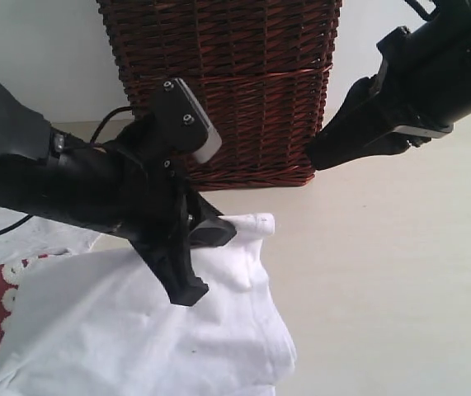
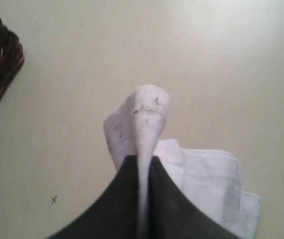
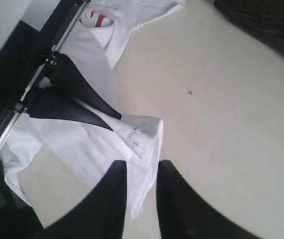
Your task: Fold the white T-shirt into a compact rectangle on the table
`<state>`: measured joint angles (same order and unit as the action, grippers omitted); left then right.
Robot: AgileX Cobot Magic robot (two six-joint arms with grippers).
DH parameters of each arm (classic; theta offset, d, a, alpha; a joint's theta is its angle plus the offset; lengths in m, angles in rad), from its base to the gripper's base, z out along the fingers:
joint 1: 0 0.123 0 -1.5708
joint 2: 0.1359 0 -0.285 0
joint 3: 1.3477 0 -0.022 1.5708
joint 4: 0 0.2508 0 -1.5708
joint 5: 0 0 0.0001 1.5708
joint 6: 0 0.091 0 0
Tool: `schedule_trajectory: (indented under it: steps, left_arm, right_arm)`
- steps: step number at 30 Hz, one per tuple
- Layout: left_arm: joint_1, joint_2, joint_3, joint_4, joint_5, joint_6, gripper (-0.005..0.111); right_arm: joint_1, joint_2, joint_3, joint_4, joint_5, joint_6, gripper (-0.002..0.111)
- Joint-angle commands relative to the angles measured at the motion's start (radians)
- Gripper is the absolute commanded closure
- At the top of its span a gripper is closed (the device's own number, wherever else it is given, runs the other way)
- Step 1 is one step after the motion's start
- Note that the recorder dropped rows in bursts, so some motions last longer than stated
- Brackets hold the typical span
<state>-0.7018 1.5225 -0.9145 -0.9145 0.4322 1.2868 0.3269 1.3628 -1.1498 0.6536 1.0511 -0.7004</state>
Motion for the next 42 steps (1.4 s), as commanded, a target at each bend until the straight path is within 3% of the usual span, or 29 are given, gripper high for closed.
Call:
schedule_trajectory:
  steps: [1,5,7,9,12,14,15,17,20,26,31,34,42]
  left_arm:
    - [-0.003,-0.107,-0.007,-0.147,-0.018,0.173,0.107]
    - [-0.003,-0.258,-0.007,-0.159,0.005,0.171,0.107]
    - [-0.003,-0.273,0.002,-0.141,0.1,0.128,0.107]
    - [-0.003,-0.208,0.045,-0.049,0.27,0.02,0.107]
    - [-0.003,-0.107,0.11,-0.115,0.293,0.023,0.105]
    - [-0.005,-0.034,0.112,-0.157,0.326,0.041,0.091]
    - [-0.005,0.012,0.112,-0.157,0.406,0.041,0.078]
    - [-0.005,0.06,0.112,-0.148,0.534,0.033,0.063]
    - [-0.005,0.079,0.112,-0.112,0.648,-0.003,0.061]
    - [-0.005,0.075,0.085,-0.107,0.664,-0.012,0.061]
    - [-0.005,0.016,-0.006,-0.01,0.679,-0.104,0.058]
    - [0.005,-0.059,-0.043,0.054,0.684,-0.171,0.059]
    - [0.159,-0.27,-0.036,0.061,0.529,-0.319,0.059]
  right_arm:
    - [-0.002,-0.002,0.004,-0.005,-0.005,-0.003,0.085]
    - [-0.002,-0.002,0.004,-0.008,-0.005,-0.003,0.085]
    - [-0.002,-0.002,0.004,-0.008,-0.005,-0.003,0.085]
    - [-0.002,-0.002,0.004,-0.008,-0.001,-0.003,0.085]
    - [-0.002,-0.002,0.004,-0.008,-0.001,-0.003,0.085]
    - [-0.002,-0.002,0.004,-0.01,0.007,-0.003,0.085]
    - [-0.002,-0.002,0.006,-0.027,0.008,-0.003,0.085]
    - [-0.002,-0.002,0.011,-0.046,0.016,0.011,0.085]
    - [-0.002,0.0,0.037,-0.066,0.019,0.048,0.085]
    - [0.05,0.028,0.142,-0.091,0.023,0.06,0.085]
    - [0.188,0.083,0.215,-0.294,0.001,0.16,0.089]
    - [0.22,0.127,0.225,-0.38,-0.046,0.287,0.089]
    - [0.22,0.312,0.225,-0.339,-0.057,0.312,0.081]
